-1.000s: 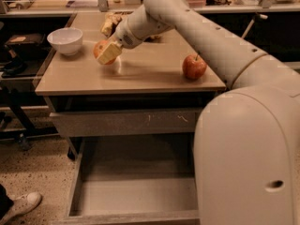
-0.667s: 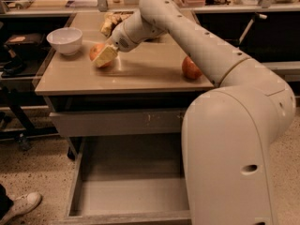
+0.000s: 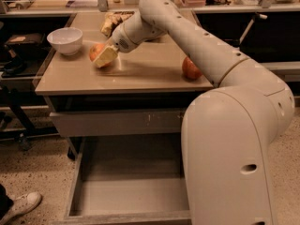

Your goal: Pick orange from middle drawer and place on counter

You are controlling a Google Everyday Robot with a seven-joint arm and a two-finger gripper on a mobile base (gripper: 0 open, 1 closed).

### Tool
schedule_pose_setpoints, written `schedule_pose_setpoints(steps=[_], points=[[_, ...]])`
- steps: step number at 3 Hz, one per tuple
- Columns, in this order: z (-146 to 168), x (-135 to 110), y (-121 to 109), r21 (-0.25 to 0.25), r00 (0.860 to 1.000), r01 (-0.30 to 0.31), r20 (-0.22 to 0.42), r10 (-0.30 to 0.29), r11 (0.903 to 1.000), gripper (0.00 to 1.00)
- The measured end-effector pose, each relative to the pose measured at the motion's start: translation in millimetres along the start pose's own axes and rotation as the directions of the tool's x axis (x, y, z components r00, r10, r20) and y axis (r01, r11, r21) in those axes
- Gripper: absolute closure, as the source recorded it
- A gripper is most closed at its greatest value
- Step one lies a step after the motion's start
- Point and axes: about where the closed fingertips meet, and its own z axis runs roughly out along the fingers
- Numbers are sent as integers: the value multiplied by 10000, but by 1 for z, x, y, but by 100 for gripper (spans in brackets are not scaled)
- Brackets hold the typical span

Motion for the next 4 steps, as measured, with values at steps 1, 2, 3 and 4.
schedule_pose_setpoints(steps=[1, 2, 3, 4], points=[[0, 0, 0, -1, 10000, 0, 0, 0, 10000, 35], [0, 0, 0, -1, 10000, 0, 0, 0, 10000, 11], [0, 0, 0, -2, 10000, 0, 0, 0, 10000, 0], [0, 0, 0, -2, 10000, 0, 0, 0, 10000, 0]])
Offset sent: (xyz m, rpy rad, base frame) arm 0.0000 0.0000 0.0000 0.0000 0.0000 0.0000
